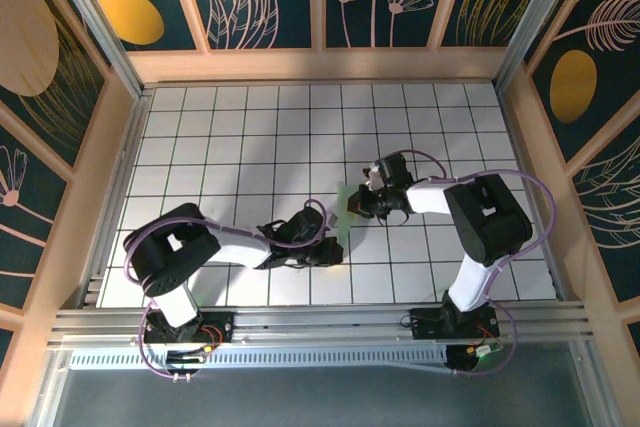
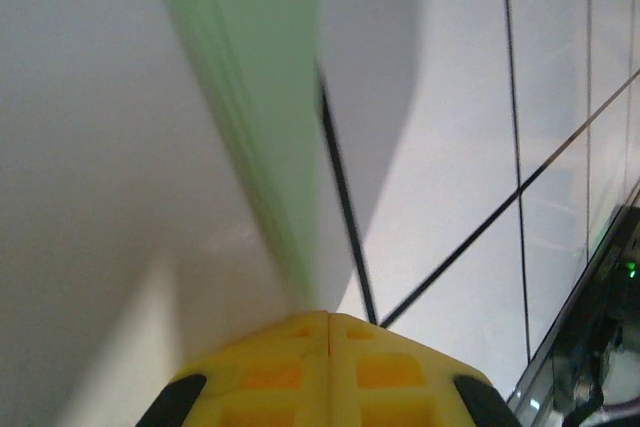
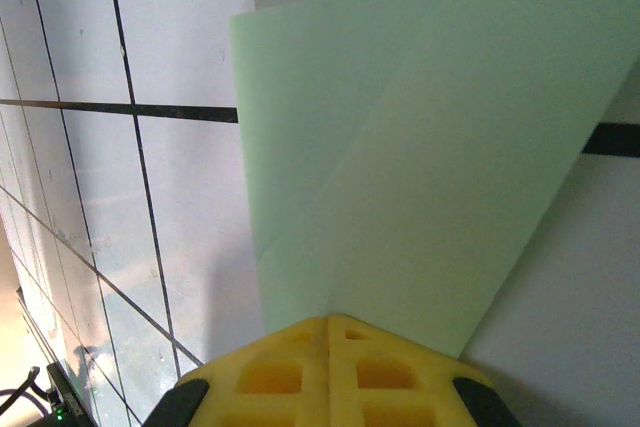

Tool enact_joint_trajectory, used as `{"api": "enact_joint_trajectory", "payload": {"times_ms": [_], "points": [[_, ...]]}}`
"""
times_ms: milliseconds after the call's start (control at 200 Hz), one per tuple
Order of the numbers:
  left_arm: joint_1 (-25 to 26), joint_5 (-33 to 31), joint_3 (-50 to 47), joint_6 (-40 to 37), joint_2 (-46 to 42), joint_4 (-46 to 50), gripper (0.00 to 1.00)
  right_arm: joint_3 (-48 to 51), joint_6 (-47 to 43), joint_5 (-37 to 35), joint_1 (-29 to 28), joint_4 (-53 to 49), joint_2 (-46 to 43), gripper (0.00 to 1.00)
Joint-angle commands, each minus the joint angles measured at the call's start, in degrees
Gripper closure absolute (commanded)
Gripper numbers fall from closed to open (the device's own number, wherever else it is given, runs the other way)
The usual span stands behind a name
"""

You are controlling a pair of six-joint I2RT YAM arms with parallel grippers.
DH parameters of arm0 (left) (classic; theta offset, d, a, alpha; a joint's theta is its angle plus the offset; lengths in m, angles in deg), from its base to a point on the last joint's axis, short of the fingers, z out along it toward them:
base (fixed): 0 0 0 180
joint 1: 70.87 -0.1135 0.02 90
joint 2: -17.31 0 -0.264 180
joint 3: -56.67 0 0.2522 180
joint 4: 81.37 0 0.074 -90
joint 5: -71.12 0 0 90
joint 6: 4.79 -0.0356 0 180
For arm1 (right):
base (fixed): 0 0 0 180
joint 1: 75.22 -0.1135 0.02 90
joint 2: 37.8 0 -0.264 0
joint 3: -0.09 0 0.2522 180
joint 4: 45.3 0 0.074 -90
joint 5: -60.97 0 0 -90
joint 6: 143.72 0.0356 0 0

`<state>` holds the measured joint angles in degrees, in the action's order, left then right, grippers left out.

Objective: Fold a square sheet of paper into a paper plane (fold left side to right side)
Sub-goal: Fold the wing for the fifth time at the center of the table.

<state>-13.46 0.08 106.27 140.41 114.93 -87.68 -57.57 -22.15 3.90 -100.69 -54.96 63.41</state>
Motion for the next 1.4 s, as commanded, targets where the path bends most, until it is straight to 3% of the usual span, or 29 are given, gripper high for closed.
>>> {"api": "enact_joint_trajectory", "payload": {"times_ms": [0,235,586,831,1396], "points": [[0.0,0.7,-1.5,1.2,-5.4,4.1,1.00,1.7,-1.6,-7.9,0.2,-6.7,4.2,1.00],[-3.8,3.3,-0.2,0.2,-8.8,3.1,1.00,1.6,-1.4,-7.7,0.1,-6.6,4.4,1.00],[-6.1,6.0,11.4,-5.2,4.3,3.3,1.00,1.4,-1.4,-7.6,0.1,-6.9,4.4,1.00],[-6.7,3.3,18.5,-8.8,11.8,7.3,1.00,1.6,-1.3,-7.4,0.0,-6.6,4.4,1.00],[-7.7,-0.6,20.4,-11.1,15.5,9.3,1.00,2.0,-1.3,-7.4,-0.1,-6.3,4.5,1.00]]}}
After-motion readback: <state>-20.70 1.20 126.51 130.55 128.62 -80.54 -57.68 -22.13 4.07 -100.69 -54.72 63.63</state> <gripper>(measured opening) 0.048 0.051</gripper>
